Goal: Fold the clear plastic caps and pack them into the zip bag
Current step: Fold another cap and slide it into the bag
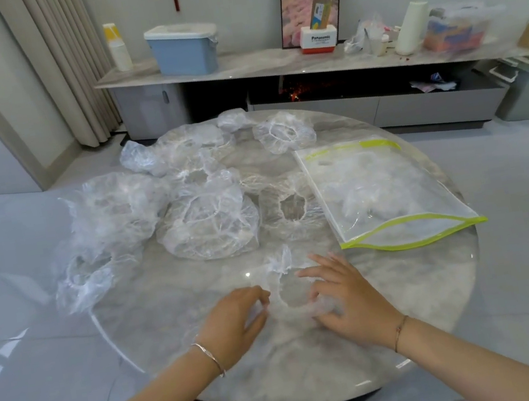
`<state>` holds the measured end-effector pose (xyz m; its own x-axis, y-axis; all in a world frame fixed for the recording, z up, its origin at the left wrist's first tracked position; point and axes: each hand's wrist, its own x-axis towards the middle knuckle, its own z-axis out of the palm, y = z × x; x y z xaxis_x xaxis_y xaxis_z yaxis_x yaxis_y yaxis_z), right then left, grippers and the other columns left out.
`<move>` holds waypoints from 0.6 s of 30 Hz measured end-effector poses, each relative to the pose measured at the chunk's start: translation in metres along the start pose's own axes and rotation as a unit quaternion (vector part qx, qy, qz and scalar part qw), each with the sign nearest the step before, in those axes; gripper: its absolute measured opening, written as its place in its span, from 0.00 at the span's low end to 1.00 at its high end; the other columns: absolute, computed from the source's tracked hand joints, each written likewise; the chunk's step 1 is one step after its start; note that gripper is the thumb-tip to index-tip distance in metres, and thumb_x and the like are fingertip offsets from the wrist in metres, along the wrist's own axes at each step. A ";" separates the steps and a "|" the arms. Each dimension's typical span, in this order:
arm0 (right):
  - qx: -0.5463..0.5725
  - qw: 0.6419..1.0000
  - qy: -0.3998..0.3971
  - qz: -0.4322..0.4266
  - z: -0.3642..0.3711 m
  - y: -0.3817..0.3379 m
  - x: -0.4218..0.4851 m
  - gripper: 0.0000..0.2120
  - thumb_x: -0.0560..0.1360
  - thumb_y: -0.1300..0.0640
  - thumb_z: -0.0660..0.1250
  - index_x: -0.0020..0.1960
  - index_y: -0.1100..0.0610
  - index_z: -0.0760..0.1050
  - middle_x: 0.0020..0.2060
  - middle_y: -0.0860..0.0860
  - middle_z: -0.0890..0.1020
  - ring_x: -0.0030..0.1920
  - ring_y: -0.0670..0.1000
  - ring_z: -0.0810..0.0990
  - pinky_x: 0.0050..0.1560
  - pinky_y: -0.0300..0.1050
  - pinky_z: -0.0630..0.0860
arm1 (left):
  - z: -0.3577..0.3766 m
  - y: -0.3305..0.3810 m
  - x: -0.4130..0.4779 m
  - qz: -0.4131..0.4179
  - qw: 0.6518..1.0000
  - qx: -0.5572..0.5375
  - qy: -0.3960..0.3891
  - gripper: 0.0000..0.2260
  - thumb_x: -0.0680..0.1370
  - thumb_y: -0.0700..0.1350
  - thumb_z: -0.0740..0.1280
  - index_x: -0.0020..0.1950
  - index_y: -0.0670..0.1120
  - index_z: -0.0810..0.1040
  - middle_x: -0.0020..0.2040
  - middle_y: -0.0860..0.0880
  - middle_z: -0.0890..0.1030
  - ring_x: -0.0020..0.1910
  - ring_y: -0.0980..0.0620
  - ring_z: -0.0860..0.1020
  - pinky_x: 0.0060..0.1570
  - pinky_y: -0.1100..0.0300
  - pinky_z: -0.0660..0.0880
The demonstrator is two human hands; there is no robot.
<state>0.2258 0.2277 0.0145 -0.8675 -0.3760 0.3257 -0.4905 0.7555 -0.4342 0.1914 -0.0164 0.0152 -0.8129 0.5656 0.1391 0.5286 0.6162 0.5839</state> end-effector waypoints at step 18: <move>0.039 0.945 0.007 0.325 -0.002 0.020 -0.002 0.11 0.75 0.48 0.68 0.38 0.52 0.75 0.22 0.43 0.71 0.26 0.44 0.69 0.30 0.37 0.65 | 0.005 0.001 0.006 -0.187 0.982 -0.003 -0.014 0.02 0.80 0.46 0.60 0.48 0.50 0.68 0.32 0.55 0.73 0.30 0.58 0.70 0.36 0.60 0.70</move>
<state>0.2181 0.2444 0.0066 -0.9868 0.1610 -0.0197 0.1398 0.7822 -0.6071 0.1876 -0.0098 0.0126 -0.9428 0.3156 -0.1076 0.1933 0.7802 0.5949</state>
